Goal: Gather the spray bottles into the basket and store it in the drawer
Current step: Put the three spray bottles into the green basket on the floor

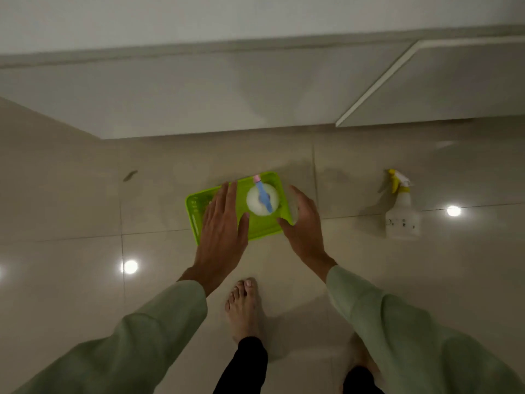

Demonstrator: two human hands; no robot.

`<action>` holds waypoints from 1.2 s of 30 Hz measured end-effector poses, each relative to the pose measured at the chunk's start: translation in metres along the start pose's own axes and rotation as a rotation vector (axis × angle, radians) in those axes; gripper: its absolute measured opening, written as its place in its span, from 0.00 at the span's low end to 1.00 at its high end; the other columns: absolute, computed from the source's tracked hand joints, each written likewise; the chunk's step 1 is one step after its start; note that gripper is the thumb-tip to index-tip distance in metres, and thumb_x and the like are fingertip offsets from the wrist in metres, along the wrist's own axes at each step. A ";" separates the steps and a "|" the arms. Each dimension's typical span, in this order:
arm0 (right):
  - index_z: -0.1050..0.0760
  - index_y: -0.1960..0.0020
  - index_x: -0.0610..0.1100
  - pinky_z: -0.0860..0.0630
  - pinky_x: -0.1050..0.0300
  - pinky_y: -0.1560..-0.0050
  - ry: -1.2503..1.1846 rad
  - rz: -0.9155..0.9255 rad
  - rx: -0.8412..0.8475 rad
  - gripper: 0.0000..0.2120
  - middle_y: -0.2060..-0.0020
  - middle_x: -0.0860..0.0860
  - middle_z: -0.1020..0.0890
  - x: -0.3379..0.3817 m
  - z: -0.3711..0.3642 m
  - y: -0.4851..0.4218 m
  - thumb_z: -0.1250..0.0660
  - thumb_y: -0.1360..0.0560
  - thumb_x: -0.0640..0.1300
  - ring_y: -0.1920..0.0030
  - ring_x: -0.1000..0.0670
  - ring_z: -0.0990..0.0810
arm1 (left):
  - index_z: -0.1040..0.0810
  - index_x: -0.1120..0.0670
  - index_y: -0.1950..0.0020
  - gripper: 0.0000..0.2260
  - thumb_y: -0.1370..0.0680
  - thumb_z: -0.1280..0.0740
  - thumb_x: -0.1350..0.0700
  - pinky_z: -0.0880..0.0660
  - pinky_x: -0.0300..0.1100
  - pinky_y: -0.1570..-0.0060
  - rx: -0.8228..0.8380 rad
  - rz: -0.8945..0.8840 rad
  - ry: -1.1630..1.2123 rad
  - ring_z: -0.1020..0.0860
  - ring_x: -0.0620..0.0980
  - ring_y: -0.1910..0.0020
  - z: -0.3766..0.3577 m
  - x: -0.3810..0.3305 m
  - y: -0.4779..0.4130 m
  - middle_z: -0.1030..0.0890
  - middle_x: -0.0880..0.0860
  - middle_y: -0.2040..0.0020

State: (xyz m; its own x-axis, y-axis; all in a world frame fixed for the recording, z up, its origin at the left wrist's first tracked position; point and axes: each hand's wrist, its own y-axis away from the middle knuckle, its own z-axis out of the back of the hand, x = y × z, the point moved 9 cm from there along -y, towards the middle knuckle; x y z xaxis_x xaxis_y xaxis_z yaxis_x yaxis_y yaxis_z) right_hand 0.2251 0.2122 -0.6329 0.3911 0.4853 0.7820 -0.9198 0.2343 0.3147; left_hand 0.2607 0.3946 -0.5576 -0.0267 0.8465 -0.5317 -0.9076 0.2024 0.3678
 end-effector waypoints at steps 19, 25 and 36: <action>0.38 0.25 0.44 0.32 0.44 0.31 0.111 -0.562 -0.085 0.35 0.29 0.44 0.30 -0.263 0.267 -0.041 0.30 0.25 0.56 0.28 0.41 0.33 | 0.46 0.54 0.20 0.27 0.17 0.42 0.49 0.42 0.48 0.24 0.235 -0.163 -0.025 0.38 0.54 0.23 -0.235 -0.236 -0.067 0.37 0.56 0.22; 0.31 0.44 0.45 0.25 0.51 0.53 -0.110 -0.701 -0.036 0.21 0.45 0.47 0.21 -0.333 0.231 -0.066 0.28 0.29 0.55 0.48 0.44 0.22 | 0.47 0.55 0.20 0.28 0.17 0.42 0.49 0.40 0.47 0.26 0.232 -0.158 -0.037 0.37 0.54 0.24 -0.292 -0.236 -0.092 0.37 0.55 0.22; 0.22 0.51 0.43 0.26 0.56 0.60 -0.478 -0.599 0.031 0.11 0.60 0.49 0.19 -0.235 0.217 -0.032 0.27 0.32 0.37 0.61 0.50 0.21 | 0.47 0.53 0.20 0.28 0.17 0.42 0.48 0.42 0.44 0.26 0.164 -0.094 0.005 0.37 0.54 0.23 -0.211 -0.209 -0.045 0.37 0.55 0.21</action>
State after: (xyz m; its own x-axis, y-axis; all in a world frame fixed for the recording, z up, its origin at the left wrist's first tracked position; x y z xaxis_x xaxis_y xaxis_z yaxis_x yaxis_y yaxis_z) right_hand 0.1560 -0.0915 -0.7098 0.7740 -0.1357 0.6184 -0.5581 0.3150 0.7676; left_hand 0.2186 0.1044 -0.6243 0.0527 0.8175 -0.5735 -0.8257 0.3587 0.4354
